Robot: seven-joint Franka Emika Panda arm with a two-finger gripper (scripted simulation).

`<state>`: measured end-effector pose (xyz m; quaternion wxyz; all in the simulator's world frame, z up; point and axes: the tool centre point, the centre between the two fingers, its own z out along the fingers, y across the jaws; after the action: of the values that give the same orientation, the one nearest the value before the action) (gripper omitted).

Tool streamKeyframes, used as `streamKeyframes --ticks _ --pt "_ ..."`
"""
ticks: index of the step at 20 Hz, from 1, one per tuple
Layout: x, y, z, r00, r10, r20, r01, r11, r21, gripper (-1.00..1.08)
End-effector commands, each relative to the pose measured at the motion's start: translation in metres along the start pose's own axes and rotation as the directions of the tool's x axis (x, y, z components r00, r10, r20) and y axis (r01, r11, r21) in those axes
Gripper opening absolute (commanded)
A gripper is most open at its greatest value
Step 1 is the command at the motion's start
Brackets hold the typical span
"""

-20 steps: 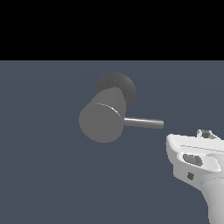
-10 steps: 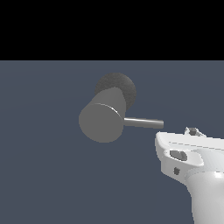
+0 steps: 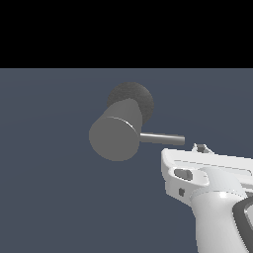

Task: Turn on the faucet by rotating a designated handle.

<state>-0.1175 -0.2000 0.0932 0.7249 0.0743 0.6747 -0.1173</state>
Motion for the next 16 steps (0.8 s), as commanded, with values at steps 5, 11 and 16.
streamKeyframes --ticks 5,11,16 --pt "-0.003 0.020 0.002 1.000 0.012 0.006 -0.012 0.999 -0.032 -1.00" --pt "-0.008 0.033 0.003 1.000 -0.002 0.012 0.003 0.999 -0.050 -1.00" --pt "-0.004 0.056 -0.010 0.999 0.032 -0.018 -0.034 0.995 -0.090 -1.00"
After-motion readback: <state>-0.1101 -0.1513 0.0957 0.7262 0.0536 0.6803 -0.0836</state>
